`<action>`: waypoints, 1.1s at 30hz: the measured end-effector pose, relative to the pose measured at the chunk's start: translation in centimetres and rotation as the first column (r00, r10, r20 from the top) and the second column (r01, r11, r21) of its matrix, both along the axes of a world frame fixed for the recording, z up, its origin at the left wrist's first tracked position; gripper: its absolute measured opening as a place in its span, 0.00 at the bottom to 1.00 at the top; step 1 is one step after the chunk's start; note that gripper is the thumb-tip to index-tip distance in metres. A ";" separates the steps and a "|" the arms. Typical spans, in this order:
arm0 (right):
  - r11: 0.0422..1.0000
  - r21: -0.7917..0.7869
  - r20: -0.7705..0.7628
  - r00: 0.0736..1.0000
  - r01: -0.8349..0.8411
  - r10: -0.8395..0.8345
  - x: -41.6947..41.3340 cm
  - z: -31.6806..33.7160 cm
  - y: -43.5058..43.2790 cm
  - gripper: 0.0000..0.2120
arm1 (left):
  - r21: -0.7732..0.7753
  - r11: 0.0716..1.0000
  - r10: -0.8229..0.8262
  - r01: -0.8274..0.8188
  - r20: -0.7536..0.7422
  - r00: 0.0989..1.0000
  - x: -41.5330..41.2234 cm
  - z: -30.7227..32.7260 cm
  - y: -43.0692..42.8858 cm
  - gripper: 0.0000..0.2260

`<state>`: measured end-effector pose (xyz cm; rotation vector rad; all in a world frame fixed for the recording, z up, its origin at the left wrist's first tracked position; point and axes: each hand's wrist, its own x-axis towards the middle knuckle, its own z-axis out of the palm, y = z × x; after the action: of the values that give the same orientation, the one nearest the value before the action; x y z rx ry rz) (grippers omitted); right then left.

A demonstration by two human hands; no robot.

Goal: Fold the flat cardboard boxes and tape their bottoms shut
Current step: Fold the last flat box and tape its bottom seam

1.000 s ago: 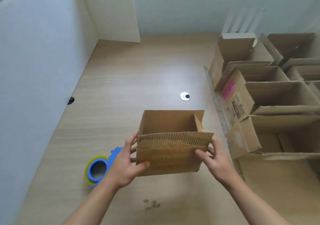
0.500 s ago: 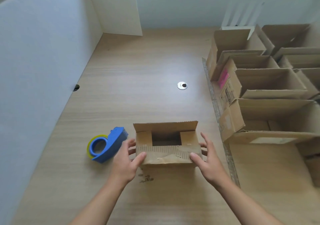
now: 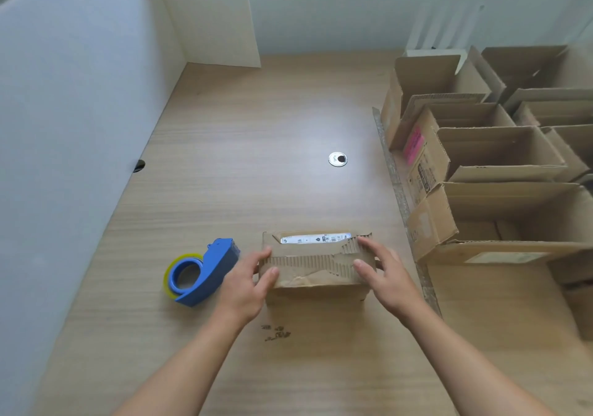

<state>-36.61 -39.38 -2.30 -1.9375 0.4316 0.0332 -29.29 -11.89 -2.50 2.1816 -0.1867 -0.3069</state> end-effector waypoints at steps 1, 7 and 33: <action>1.000 -0.027 0.000 1.000 0.009 -0.009 0.1 -0.2 0.3 0.21 | -0.025 0.999 0.026 -0.027 -0.018 0.999 -0.2 -0.3 -0.3 0.17; 0.983 -0.143 0.016 0.994 0.113 -0.111 1.6 0.1 0.5 0.25 | -0.098 0.993 0.062 -0.071 -0.094 0.994 0.1 -1.0 -3.1 0.18; 0.696 -0.602 -0.067 0.894 -0.391 0.443 -0.1 -4.0 7.1 0.23 | 0.329 0.943 -0.058 0.042 0.040 0.998 -2.4 -2.5 1.6 0.14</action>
<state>-36.66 -32.28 -6.34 -2.6351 -0.0984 0.1226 -31.71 -10.30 -4.99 2.5195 -0.2321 -0.3319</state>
